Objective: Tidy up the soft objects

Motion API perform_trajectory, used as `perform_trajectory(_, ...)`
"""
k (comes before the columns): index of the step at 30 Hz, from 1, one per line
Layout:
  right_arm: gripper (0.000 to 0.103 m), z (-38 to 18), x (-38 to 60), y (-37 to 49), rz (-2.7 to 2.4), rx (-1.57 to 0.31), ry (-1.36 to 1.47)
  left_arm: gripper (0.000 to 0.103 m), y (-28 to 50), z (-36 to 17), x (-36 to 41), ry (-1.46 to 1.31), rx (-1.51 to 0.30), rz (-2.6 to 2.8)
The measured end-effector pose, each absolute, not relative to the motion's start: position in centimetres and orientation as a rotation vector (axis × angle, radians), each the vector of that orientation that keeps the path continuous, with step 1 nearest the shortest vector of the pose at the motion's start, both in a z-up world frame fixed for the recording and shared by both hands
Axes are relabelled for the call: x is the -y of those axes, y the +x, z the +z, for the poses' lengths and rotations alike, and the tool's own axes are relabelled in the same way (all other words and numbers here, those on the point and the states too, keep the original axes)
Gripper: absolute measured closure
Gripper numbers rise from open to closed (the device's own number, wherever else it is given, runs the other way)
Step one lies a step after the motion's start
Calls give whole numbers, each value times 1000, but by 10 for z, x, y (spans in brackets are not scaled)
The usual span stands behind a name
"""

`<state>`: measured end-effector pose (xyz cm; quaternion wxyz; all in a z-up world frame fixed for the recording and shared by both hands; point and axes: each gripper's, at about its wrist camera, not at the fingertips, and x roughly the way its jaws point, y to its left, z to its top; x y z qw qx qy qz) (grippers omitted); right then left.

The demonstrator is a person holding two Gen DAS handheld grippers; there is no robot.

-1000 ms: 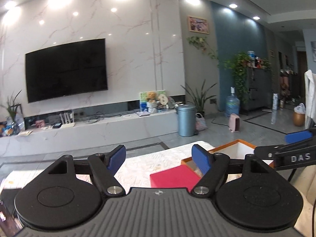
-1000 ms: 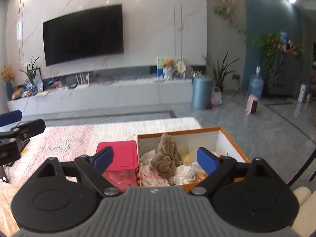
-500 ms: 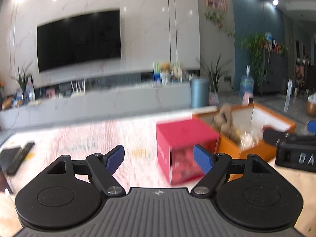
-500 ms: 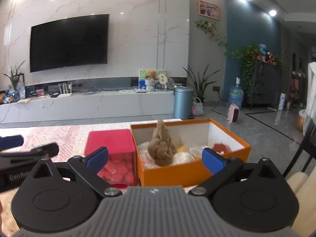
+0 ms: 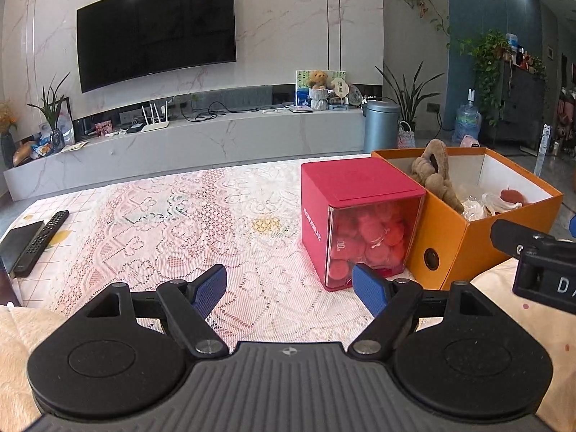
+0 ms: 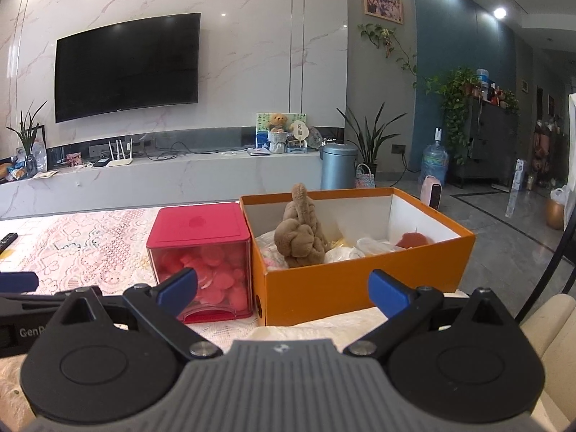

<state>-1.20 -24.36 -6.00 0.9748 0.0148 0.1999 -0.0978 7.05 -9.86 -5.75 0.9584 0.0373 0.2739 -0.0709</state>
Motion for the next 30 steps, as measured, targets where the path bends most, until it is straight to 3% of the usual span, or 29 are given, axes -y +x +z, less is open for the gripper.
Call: perform_trajectory(30,4,-59,246,-14,-196,-392,48,10,68,-52,96,82,-543,-138)
